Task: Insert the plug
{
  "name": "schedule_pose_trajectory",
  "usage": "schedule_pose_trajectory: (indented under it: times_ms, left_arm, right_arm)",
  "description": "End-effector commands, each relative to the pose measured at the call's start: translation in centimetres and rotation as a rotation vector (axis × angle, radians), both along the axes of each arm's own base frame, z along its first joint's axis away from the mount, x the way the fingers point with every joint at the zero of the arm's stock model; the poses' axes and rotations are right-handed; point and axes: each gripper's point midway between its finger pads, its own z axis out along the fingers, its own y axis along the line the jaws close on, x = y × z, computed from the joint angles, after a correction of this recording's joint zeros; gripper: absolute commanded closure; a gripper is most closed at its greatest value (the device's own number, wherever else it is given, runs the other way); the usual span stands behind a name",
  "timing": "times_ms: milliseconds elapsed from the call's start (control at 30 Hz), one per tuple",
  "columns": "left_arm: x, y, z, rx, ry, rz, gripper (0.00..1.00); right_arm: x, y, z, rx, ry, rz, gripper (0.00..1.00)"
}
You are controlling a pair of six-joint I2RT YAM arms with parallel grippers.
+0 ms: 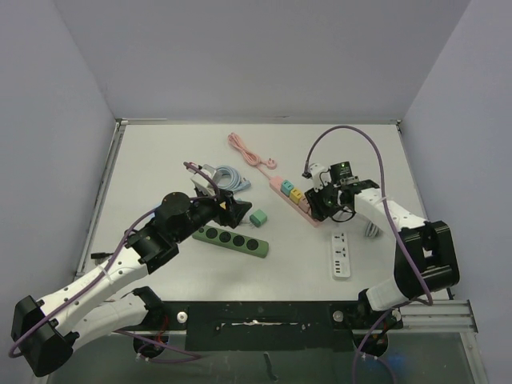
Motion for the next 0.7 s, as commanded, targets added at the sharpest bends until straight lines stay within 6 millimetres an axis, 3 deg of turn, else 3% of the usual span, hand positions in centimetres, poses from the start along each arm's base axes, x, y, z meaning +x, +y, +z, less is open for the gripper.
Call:
schedule_pose_trajectory:
  times_ms: [0, 100, 200, 467, 667]
  left_arm:
    - [0.6, 0.5, 2.1, -0.048, -0.058, 0.039, 0.33]
    - [0.8, 0.6, 2.2, -0.047, -0.060, 0.051, 0.33]
    - [0.9, 0.7, 2.1, -0.045, -0.060, 0.056, 0.33]
    - [1.0, 0.7, 1.7, -0.039, -0.054, 0.061, 0.33]
    - [1.0, 0.9, 1.5, -0.034, -0.051, 0.067, 0.33]
  right_arm:
    - [1.5, -1.5, 2.7, -0.031, -0.100, -0.066, 0.54]
    - [1.6, -0.7, 5.0, 0.029, -0.152, -0.051, 0.46]
    - [1.0, -0.1, 5.4, 0.052, -0.142, -0.015, 0.45]
    - [0.5, 0.2, 3.7, 0.019, -0.094, 0.036, 0.44]
    - [1.0, 0.4, 2.3, -0.009, -0.055, 0.054, 0.53]
